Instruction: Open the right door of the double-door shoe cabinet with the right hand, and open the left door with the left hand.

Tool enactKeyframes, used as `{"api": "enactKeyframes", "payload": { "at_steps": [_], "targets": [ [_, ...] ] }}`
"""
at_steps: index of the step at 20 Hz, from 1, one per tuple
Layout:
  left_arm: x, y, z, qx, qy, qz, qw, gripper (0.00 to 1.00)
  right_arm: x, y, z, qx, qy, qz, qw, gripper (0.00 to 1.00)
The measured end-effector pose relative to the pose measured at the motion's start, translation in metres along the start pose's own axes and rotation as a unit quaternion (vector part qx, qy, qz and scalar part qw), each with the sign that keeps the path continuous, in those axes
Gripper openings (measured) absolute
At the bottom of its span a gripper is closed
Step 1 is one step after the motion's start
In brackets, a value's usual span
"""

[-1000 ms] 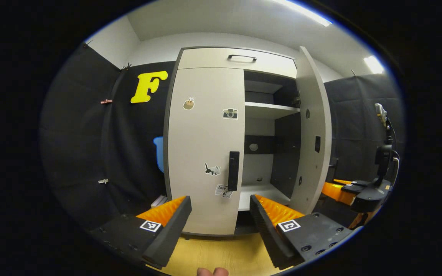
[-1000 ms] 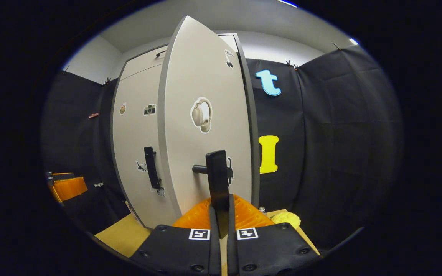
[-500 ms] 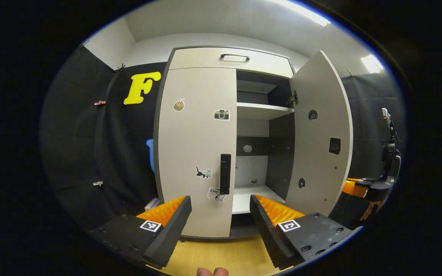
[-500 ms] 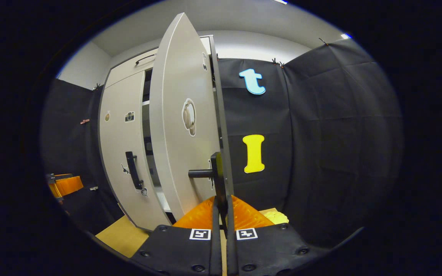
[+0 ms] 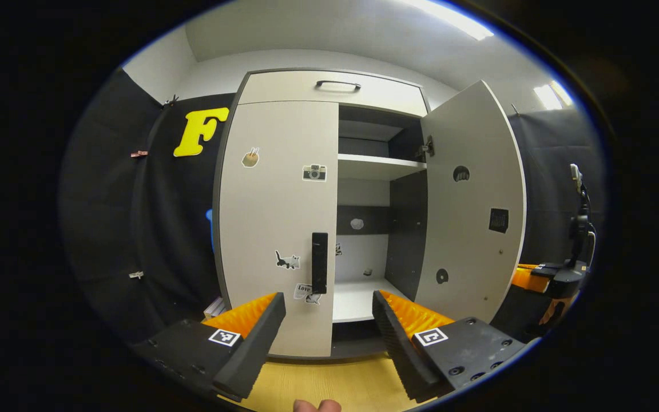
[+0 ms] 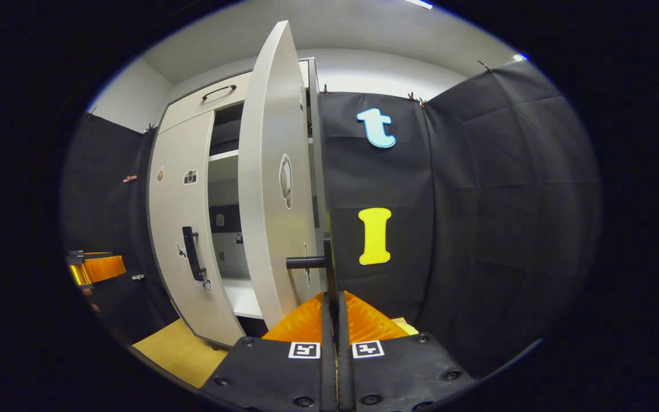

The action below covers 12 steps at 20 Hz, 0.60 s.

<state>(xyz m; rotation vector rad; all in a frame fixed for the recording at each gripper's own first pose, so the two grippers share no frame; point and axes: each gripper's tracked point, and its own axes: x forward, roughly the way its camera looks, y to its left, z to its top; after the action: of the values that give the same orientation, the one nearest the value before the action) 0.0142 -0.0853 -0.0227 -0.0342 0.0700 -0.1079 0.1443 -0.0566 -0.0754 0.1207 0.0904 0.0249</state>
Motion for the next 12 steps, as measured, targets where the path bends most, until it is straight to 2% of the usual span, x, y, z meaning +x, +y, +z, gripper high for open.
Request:
{"api": "enactKeyframes", "payload": {
  "at_steps": [4, 5, 8, 9, 12],
  "targets": [
    [0.011, -0.004, -0.002, -0.006, 0.002, -0.001, 1.0, 0.94, -0.009, -0.002, 0.003, -0.008, -0.001, -0.012, 1.0, 0.11],
    [0.015, -0.004, -0.001, -0.004, 0.001, 0.0, 1.0, 0.95, -0.013, -0.005, 0.004, -0.016, -0.002, -0.018, 1.0, 0.14],
    [0.032, -0.005, 0.0, 0.011, 0.001, -0.001, 1.0, 0.95, -0.02, -0.006, 0.014, -0.03, -0.009, -0.027, 0.999, 0.18],
    [0.038, -0.003, -0.001, 0.018, 0.001, 0.001, 1.0, 0.94, -0.027, -0.007, 0.017, -0.031, -0.015, -0.025, 0.999, 0.26],
    [0.057, -0.003, 0.002, 0.028, -0.005, 0.005, 1.0, 0.94, -0.041, -0.012, 0.026, -0.042, -0.017, -0.025, 0.999, 0.72]
  ]
}}
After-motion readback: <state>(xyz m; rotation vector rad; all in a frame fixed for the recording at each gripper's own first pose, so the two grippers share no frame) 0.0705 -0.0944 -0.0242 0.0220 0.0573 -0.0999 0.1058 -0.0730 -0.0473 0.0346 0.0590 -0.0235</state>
